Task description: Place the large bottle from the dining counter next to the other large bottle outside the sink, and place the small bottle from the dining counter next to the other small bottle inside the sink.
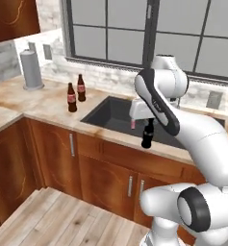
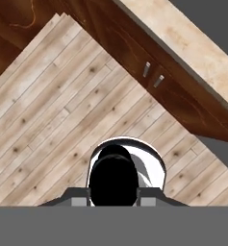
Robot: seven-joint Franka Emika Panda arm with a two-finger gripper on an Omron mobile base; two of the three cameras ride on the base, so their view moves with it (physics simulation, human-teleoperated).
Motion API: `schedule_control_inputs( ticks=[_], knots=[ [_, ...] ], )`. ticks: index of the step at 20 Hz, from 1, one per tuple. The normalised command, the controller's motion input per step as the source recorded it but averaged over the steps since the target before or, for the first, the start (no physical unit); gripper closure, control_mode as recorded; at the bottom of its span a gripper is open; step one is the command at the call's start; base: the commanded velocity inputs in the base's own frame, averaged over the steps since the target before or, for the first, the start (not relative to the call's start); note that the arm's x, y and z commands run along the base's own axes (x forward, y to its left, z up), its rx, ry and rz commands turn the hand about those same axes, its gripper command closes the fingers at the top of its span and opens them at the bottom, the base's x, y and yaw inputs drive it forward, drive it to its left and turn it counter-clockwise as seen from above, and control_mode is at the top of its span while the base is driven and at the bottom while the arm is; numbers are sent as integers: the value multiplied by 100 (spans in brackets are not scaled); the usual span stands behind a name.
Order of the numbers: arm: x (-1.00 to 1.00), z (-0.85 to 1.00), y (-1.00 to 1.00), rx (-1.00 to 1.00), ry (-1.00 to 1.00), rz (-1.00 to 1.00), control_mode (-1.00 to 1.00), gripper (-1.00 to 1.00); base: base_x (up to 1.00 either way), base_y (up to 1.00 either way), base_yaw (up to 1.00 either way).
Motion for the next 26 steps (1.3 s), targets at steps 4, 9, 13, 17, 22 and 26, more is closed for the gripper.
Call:
schedule_control_inputs(
  ticks=[4, 9, 13, 17, 22, 26],
  knots=[
    [0, 0, 0, 0, 0, 0, 100, 100, 41, 3, -36],
    [0, 0, 0, 0, 0, 0, 100, 100, 41, 23, -40],
    [0, 0, 0, 0, 0, 0, 100, 100, 45, 69, -36],
    [0, 0, 0, 0, 0, 0, 100, 100, 61, 68, -34],
    [0, 0, 0, 0, 0, 0, 100, 100, 67, 68, -31],
    [0, 0, 0, 0, 0, 0, 100, 100, 100, 57, -28]
  ],
)
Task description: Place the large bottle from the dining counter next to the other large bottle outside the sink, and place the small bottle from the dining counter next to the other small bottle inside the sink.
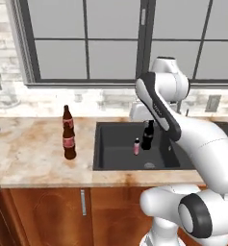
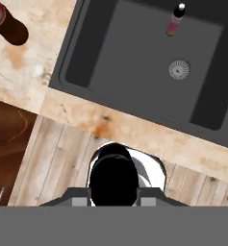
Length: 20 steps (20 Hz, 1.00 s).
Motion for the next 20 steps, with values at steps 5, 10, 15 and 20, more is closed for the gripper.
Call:
schedule_control_inputs(
  ticks=[5, 10, 15, 20],
  knots=[
    [0, 0, 0, 0, 0, 0, 100, 100, 66, 9, -36],
    [0, 0, 0, 0, 0, 0, 100, 100, 25, 2, -30],
    [0, 0, 0, 0, 0, 0, 100, 100, 0, 0, 0],
    [0, 0, 0, 0, 0, 0, 100, 100, 0, 0, 0]
  ],
)
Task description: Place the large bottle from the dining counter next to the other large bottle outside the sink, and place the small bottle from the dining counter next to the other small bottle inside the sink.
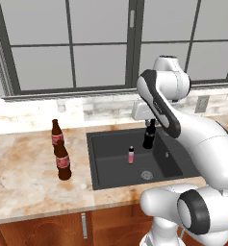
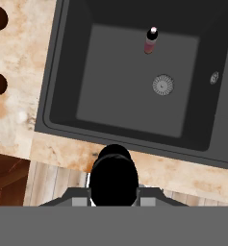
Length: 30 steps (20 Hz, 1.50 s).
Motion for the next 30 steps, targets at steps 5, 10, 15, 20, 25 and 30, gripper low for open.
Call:
schedule_control_inputs(
  ticks=[5, 10, 15, 20, 25, 30],
  knots=[
    [0, 0, 0, 0, 0, 0, 100, 100, 0, 0, 0],
    [0, 0, 0, 0, 0, 0, 100, 100, 0, 0, 0],
    [0, 0, 0, 0, 0, 0, 100, 100, 0, 0, 0],
    [4, 0, 6, 0, 0, -2, -100, 100, 0, 0, 0],
    [26, 0, 44, -2, -1, -16, -100, 100, 0, 0, 0],
    [35, -3, 50, 0, -4, -24, -100, 100, 0, 0, 0]
  ],
)
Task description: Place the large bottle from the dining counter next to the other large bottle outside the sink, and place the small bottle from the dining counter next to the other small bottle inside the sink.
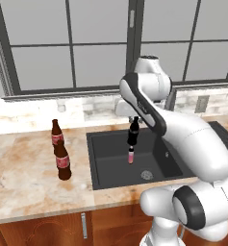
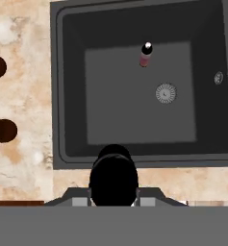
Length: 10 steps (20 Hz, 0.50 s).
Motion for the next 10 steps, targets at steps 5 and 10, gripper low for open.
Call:
schedule_control_inputs(
  ticks=[5, 10],
  knots=[
    [61, -25, 0, -1, 0, -5, -100, 100, 0, 0, 0],
    [64, -51, 0, -2, 0, -4, -100, 100, 0, 0, 0]
  ],
)
